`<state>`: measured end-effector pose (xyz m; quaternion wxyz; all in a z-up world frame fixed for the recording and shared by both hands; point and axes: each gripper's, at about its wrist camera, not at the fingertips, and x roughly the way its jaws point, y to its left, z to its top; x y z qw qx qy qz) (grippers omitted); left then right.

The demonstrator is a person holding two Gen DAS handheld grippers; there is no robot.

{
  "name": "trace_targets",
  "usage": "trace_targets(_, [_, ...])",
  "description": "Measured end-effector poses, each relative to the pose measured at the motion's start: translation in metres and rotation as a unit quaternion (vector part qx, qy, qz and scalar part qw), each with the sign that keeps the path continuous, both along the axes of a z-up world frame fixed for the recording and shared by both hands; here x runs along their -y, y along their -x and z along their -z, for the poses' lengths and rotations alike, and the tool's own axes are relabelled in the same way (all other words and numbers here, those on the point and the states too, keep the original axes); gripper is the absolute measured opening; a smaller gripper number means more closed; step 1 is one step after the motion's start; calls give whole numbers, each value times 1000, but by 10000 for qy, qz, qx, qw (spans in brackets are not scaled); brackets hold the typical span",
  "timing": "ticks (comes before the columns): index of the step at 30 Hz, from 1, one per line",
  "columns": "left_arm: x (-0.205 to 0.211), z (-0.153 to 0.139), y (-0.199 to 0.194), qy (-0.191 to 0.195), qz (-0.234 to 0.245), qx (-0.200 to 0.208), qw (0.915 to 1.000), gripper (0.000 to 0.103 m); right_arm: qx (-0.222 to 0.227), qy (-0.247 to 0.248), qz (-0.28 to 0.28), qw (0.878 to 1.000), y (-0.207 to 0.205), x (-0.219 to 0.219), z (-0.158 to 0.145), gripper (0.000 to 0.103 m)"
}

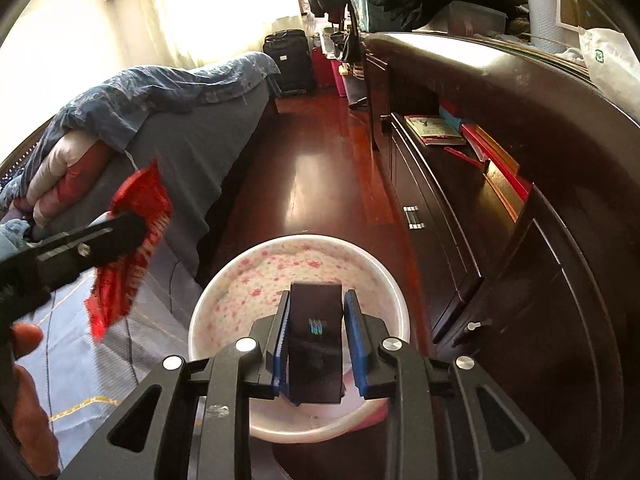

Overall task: Collect trash
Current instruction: 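Open both tools to drop the bag and box into the wastebasket, then move both open tools back over the table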

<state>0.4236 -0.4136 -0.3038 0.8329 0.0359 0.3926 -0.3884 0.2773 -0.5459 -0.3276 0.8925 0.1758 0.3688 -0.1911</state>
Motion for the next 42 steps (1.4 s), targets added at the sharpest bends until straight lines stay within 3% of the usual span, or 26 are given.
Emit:
trace_targets(2, [-1,-1,-2,39,-6,-9,10000,67,-7,-12,6,10000,-1,1,1,28])
trace_targets(6, [-2,-2,-5,96,-7,-49,9999,71,32,11,11,10000,1,-1,-1,28])
trace_targets(16, [-8,-13,-6,225,-46,-67,9997,74,101,-25,89,9999,8,-1,-12,33])
trace_targets(25, [-76,-38,21,250,-647,234,9973,88,370,-137,-295,9988,21,-37,-39,52])
trace_targets(30, [-134,-52,38,115,-1239,401,9914,94,535,-54,-810,9953,24,-85,-59,71])
trace_targets(33, [-174,-59,46,-130,-1751,583,9827,95,652,-52,-1250,9900,25,-122,-71,74])
trace_targets(39, [-267,-73,46,-408,-2825,746,9555,98,746,-7,-2092,9750,22,-188,-86,79])
trace_targets(42, [-313,-73,35,-713,-3433,813,9330,99,740,51,-2417,9675,17,-217,-91,79])
